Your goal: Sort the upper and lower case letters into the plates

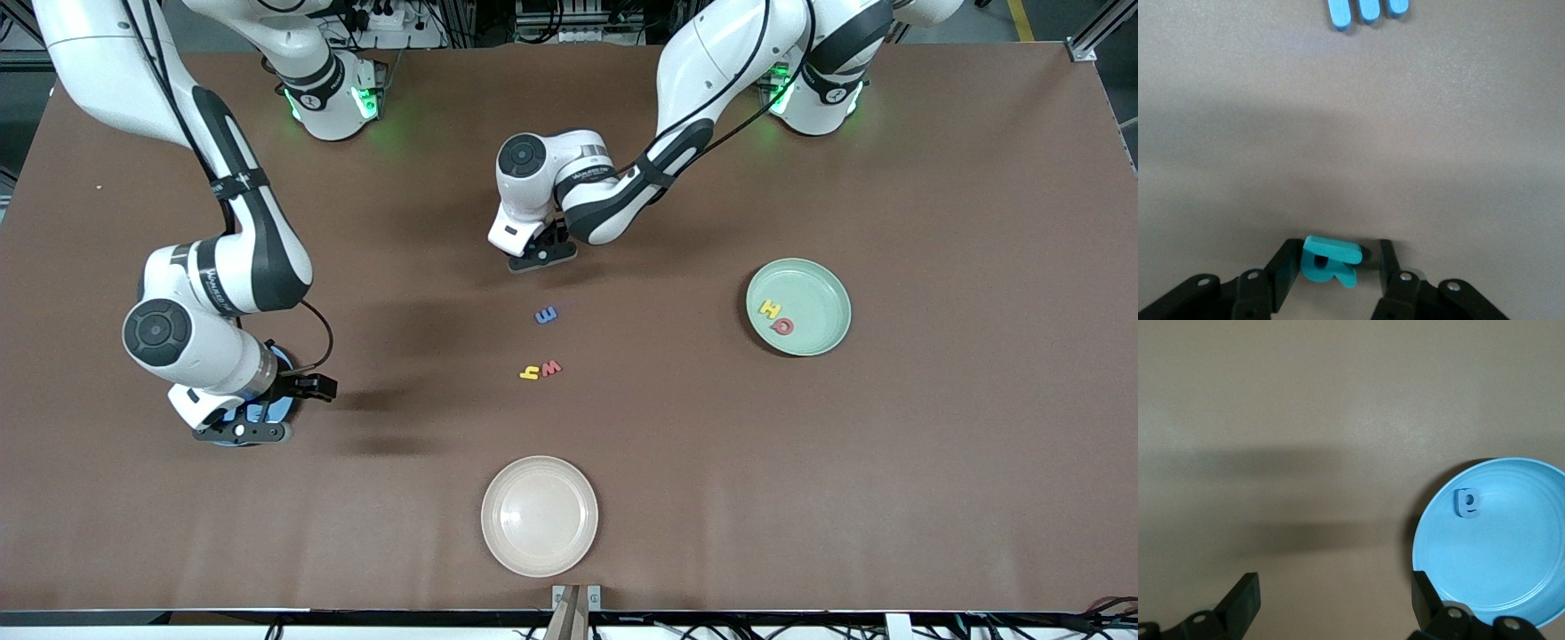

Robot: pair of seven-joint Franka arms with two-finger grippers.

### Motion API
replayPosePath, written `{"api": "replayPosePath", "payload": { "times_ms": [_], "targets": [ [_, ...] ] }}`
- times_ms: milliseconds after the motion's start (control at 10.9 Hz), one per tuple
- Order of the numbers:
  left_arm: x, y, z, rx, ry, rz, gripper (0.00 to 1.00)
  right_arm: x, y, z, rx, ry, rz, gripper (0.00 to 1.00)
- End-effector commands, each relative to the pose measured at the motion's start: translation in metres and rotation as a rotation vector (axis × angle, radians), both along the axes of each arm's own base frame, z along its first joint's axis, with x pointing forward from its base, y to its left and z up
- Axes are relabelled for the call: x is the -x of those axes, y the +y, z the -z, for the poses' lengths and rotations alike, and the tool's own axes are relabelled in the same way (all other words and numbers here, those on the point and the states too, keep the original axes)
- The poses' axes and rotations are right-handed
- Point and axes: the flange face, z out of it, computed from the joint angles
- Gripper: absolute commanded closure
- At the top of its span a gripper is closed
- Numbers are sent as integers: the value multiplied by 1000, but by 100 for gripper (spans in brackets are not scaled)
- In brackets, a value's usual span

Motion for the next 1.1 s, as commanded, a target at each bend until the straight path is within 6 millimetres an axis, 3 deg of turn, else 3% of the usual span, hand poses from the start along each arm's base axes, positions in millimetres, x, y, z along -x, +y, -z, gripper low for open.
{"api": "replayPosePath", "payload": {
  "times_ms": [0, 460, 1011],
  "targets": [
    [-6, 14, 8, -8, 14, 13, 44, -3, 5, -1, -2, -7, 14, 0],
    [4, 9, 8, -5, 25, 22, 52, -4, 5, -1, -6, -22, 12, 0],
    [8, 6, 6, 2, 30, 30, 87, -5, 14, -4, -9, -37, 0, 0]
  ]
}}
